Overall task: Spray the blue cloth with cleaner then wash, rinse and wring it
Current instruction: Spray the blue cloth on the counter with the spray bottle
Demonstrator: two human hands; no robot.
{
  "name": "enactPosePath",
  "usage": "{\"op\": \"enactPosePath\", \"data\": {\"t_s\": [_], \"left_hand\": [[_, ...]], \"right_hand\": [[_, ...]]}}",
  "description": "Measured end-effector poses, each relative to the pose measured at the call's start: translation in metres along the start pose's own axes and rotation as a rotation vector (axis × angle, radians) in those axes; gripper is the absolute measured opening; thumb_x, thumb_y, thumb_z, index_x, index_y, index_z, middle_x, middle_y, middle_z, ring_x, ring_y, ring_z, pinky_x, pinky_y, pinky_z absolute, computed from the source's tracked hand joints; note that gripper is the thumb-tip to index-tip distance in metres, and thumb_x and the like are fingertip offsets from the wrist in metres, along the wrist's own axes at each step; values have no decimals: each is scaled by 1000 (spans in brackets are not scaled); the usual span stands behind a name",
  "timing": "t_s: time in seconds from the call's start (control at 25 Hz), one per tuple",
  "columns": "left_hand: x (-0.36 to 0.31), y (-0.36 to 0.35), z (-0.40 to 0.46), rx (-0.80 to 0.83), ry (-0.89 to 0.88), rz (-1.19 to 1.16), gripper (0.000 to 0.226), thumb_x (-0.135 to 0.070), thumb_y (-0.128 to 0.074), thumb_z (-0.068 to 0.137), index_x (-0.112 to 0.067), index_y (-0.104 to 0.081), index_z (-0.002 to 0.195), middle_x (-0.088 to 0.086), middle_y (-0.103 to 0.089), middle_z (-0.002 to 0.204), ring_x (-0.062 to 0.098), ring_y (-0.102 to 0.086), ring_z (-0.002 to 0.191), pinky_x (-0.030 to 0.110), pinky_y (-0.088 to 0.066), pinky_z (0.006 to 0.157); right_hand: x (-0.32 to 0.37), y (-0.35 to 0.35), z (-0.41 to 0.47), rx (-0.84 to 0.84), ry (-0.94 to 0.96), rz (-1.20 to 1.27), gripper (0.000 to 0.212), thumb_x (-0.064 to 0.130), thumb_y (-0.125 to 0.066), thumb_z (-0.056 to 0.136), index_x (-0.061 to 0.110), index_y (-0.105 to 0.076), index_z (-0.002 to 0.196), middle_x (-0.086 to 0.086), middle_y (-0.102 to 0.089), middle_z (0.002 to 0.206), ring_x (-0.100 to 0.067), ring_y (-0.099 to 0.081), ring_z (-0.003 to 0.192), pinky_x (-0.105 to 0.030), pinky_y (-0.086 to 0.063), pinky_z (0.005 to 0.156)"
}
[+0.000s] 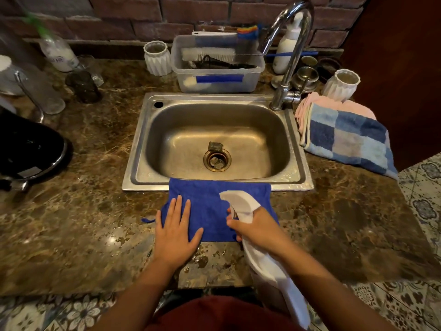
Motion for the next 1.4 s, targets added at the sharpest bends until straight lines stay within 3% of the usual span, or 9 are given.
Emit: {"op": "enactPosePath", "data": {"t_s": [0.2,0.28,0.36,0.48,0.72,0.92,1.16,1.4], "left_hand": [[0,1,0,-16,-3,-8,79,-61,-28,83,-18,-8,146,5,-9,155,16,-1,142,45,4,111],[0,0,0,-18,-3,-15,80,-61,-28,83,-18,-7,146,4,-6,155,16,-1,143,45,5,112],[0,0,0,-13,-2,-20,80,-61,-28,83,-18,-6,146,4,-5,155,16,-1,143,45,5,112],[0,-1,0,-5,-3,-36,79,-61,-27,83,-18,-8,146,4,-7,156,17,-4,144,45,5,112],[1,0,0,-2,-10,-55,80,-62,-26,82,-18,-8,146,4,-6,156,17,-3,144,45,6,112],[0,2,0,12,-8,-65,81,-64,-21,81,-19,-2,146,1,3,155,16,3,143,44,11,112],[0,3,0,25,-9,-59,82,-65,-16,80,-19,0,146,-1,8,154,15,7,143,43,14,111],[-1,2,0,30,-5,-69,82,-65,-16,80,-19,-1,146,0,5,155,15,7,143,45,11,112]], "right_hand": [[4,1,1,-112,-40,-279,26,30,-63,82,14,-61,103,-6,-66,94,-20,-62,83,-30,-45,70],[7,0,4,-100,-36,-303,29,32,-62,83,14,-59,106,-5,-65,91,-18,-61,77,-27,-45,64],[7,-5,8,-78,-53,-307,32,34,-60,84,12,-58,107,-2,-63,82,-13,-59,65,-22,-42,56],[3,-10,13,-66,-99,-320,40,38,-58,85,12,-52,115,-3,-62,81,-8,-58,62,-20,-39,55],[0,-11,12,-47,-110,-241,39,36,-60,83,13,-50,115,-8,-66,91,-14,-62,65,-33,-51,75],[0,-4,6,-90,-99,-224,36,34,-60,84,15,-52,113,-1,-63,86,-12,-62,68,-27,-48,67],[-6,6,6,-141,-120,-277,38,34,-58,86,9,-53,114,-5,-63,80,-10,-59,61,-20,-38,55],[-7,8,5,-123,-111,-189,39,31,-61,84,11,-51,115,-7,-64,91,-17,-63,69,-35,-51,76]]}}
Point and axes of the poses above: each hand's wrist, its own z-axis towards the middle knuckle, its own y-axis out of the back of the hand, x = y × z, the point moved 4 cm from there along z, towards the middle knuckle
